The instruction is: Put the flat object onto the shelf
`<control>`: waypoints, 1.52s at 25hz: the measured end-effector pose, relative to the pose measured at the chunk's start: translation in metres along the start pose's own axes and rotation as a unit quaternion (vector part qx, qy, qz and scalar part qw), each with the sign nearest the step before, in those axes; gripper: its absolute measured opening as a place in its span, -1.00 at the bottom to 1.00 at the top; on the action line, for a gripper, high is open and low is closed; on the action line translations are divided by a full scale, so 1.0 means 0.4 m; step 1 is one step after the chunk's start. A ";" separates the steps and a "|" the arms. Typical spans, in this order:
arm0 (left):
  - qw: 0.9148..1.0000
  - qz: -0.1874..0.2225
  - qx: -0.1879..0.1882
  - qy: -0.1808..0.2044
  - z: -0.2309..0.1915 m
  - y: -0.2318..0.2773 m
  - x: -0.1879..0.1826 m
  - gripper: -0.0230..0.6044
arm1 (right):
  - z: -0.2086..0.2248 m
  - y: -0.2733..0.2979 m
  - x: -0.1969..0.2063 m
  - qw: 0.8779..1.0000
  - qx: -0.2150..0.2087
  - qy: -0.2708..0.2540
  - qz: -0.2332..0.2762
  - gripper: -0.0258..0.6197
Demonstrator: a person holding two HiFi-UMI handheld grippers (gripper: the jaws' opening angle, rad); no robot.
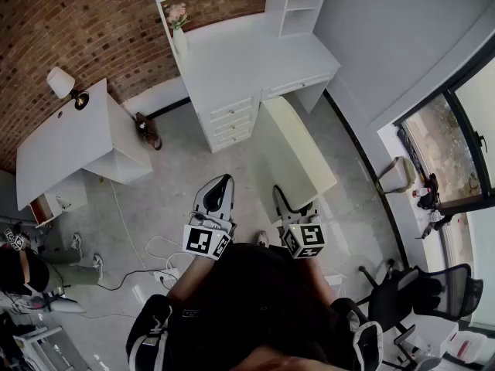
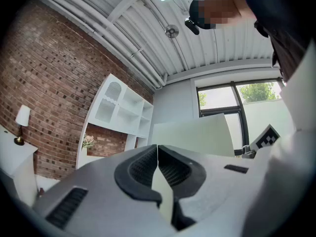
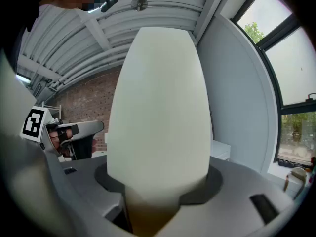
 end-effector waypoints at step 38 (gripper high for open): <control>0.999 -0.019 0.037 -0.026 -0.232 0.166 0.071 -0.88 | 0.022 0.283 0.017 0.999 0.034 0.019 0.001 -0.05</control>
Point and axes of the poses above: the fingertips, and each gripper's own axes: y forward along the fingers, z to its right, x out of its underside, the point moved 3 cm from there along -y, backward along the fingers, and after that the axes turned 1 degree about -y, right-handed, at the moved point
